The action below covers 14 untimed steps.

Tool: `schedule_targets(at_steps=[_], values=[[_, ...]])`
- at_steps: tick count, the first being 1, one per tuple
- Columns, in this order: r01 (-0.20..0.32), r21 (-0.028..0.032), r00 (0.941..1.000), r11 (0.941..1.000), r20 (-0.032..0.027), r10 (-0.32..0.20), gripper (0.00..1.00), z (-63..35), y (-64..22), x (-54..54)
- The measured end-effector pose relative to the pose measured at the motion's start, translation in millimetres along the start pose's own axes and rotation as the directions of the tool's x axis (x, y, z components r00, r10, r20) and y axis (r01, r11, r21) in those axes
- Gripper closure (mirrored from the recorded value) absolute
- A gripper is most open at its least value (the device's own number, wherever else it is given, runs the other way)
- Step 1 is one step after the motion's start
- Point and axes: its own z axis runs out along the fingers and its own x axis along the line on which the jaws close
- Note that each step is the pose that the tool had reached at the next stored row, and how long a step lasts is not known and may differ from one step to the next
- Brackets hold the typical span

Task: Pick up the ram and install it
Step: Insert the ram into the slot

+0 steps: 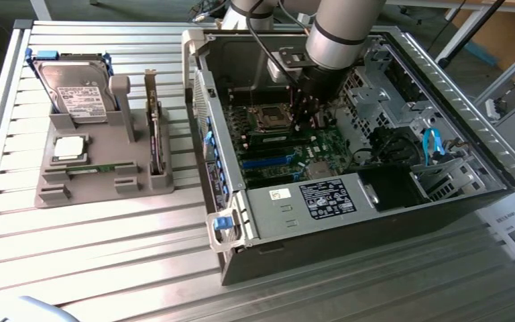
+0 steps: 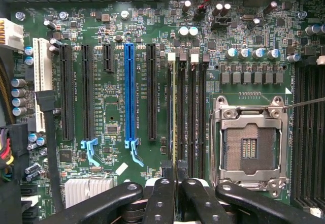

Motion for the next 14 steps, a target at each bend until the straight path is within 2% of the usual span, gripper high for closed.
schedule_targets(at_steps=[14], values=[[0.0, 0.0, 1.0, 1.0, 0.0001, 0.0, 0.88, -2.1, 0.0, -0.1]])
